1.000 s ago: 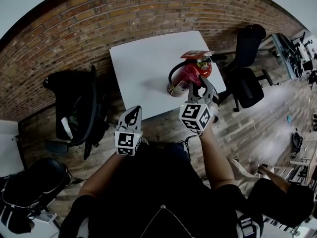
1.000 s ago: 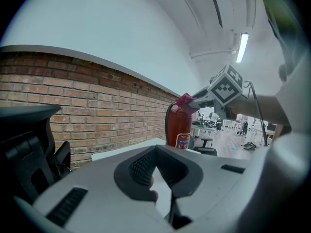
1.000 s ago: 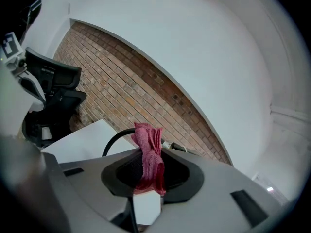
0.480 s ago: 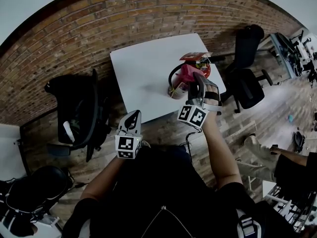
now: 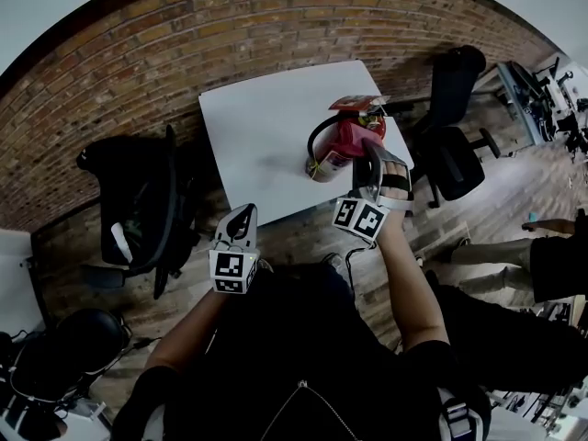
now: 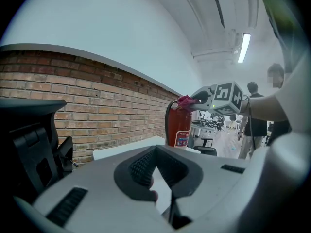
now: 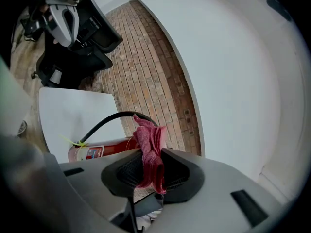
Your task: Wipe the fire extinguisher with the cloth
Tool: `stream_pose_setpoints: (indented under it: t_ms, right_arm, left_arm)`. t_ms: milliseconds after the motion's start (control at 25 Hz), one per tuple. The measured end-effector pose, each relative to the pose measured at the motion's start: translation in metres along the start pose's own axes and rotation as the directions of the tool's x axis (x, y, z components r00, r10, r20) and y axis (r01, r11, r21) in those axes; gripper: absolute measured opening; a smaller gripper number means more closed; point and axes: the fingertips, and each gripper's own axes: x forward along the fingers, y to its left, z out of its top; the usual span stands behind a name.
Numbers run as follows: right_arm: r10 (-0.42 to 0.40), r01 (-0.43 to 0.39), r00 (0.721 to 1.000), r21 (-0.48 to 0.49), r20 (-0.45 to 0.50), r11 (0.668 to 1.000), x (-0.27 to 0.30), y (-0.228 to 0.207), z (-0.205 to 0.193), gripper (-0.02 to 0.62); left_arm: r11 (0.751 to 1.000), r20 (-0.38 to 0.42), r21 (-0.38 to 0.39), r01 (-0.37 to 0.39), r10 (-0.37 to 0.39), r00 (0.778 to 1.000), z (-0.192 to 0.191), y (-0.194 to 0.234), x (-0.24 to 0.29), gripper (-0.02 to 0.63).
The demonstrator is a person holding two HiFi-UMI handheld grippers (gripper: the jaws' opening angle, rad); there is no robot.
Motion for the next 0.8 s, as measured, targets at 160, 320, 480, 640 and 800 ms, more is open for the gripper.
stream_pose_setpoints:
  t_ms: [160,320,480,640,800]
  right_arm:
    - [0.004,-0.004,1.0,-0.01,-0.012,1.0,-0.003,0.001,-0.02,0.106]
    - [0.01,-0.01,1.0,0.004,-0.026,1.0,-0.003,0.0,-0.04,0.106]
    - [0.009,-0.009,1.0,0.007,-0.016,1.0,0.0,-0.001,-0.053,0.106]
    - [0.012,-0.012,1.0,0.011,-0.002,1.0,0.003,-0.004,-0.064,0.106]
    - [0.02,-0.021,1.0,0.003,0.02,1.0,0.005,-0.004,-0.071,0.106]
  left_arm:
    - [1.0,0.004,0.004,0.011,-0.011,1.0,0.002,-0.008,0.008,0.029]
    - [1.0,0.014,0.011,0.017,-0.017,1.0,0.008,-0.02,0.015,0.03]
    - [1.0,0.014,0.015,0.007,-0.007,1.0,0.009,-0.03,0.019,0.031]
    - [1.0,0.018,0.013,-0.015,0.015,1.0,0.012,-0.038,0.022,0.03]
    - [0.999,0.02,0.008,-0.042,0.042,0.999,0.015,-0.044,0.022,0.031]
